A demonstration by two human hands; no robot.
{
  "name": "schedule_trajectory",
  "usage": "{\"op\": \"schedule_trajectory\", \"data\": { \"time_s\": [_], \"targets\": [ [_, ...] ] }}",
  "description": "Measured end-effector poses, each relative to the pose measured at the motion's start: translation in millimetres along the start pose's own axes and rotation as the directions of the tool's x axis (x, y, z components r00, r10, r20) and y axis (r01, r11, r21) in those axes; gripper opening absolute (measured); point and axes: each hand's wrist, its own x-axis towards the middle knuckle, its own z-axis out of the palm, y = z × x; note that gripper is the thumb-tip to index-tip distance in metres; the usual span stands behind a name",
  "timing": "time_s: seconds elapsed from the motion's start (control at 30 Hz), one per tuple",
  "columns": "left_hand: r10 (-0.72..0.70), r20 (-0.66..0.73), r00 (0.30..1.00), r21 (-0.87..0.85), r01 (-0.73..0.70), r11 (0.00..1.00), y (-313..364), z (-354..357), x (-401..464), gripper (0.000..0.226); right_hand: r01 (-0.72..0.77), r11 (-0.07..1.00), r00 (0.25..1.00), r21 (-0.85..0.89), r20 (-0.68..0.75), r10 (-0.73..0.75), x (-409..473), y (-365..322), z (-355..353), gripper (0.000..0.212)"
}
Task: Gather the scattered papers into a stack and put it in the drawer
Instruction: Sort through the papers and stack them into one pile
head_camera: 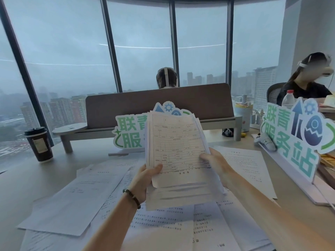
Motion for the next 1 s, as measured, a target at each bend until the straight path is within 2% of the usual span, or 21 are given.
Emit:
{"op": "schedule_trajectory", "data": {
  "time_s": [0.17,0.33,0.5,0.67,0.83,1.0],
  "targets": [
    [0.140,-0.040,0.989,0.090,-0.136,0.987,2.9,1.9,3.4,0.022,0.175,0.985,0.984,0.005,-0.026,-0.175,-6.1,-8.8,2.5,0.027],
    [0.269,-0.052,0.962,0.066,-0.266,0.962,5.4,6.5,-0.8,0.020,0.308,0.951,0.946,-0.006,-0.104,-0.307,-10.8,-19.5,3.7,0.027],
    [0.216,-0.025,0.976,0.013,-0.216,0.976,8.9,8.2,-6.9,0.021,0.323,0.946,0.944,0.035,-0.086,-0.319,-12.6,-20.3,8.9,0.035],
    [0.190,0.018,0.982,-0.022,-0.189,0.982,10.6,5.5,-8.3,0.033,0.344,0.937,0.938,0.067,-0.074,-0.339,-15.4,-14.1,12.4,0.038],
    [0.229,0.012,0.973,0.045,-0.229,0.972,7.2,6.4,-11.9,0.029,0.318,0.948,0.944,-0.004,-0.096,-0.317,-17.0,1.3,20.7,0.037],
    [0.201,0.013,0.979,0.013,-0.201,0.979,9.5,3.6,-10.2,0.031,0.327,0.944,0.935,-0.047,-0.127,-0.331,-15.5,-0.9,20.2,0.034]
  ]
}}
